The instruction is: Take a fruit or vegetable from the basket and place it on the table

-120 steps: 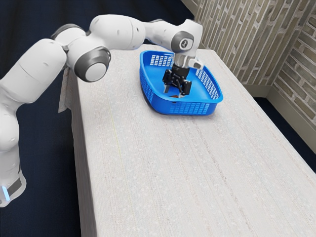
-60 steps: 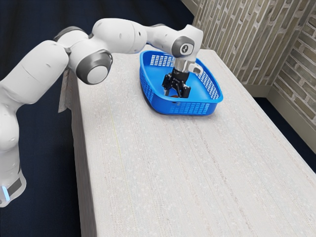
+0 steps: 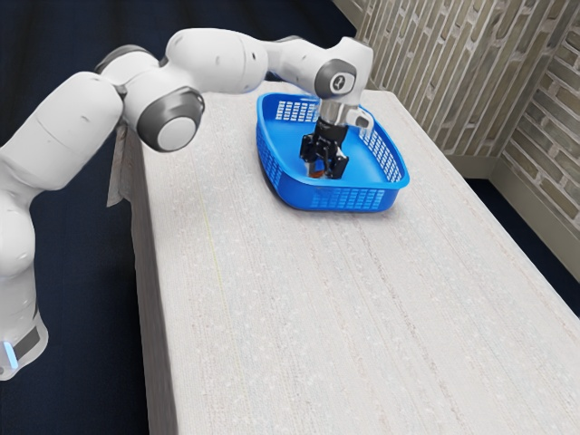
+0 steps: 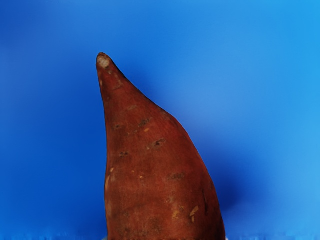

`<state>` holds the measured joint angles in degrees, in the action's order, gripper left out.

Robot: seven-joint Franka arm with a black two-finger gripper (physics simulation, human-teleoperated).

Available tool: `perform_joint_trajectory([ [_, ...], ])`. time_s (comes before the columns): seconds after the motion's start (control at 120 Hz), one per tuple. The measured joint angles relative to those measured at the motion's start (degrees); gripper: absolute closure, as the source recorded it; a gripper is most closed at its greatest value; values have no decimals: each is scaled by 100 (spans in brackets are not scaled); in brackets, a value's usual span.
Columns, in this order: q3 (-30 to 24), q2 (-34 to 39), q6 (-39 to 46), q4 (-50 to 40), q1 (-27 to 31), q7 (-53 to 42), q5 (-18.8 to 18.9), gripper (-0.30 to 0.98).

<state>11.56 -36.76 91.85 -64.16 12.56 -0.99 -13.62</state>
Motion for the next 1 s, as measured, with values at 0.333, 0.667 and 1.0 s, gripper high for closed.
perform_joint_trajectory([
  [0.333, -495, 1078, -41, 622, -594, 52, 393, 54],
  [0.667, -909, 952, 334, 92, -1965, 195, 709, 53],
  [1.0, -962, 883, 548, -27, -1962, 337, 911, 11],
])
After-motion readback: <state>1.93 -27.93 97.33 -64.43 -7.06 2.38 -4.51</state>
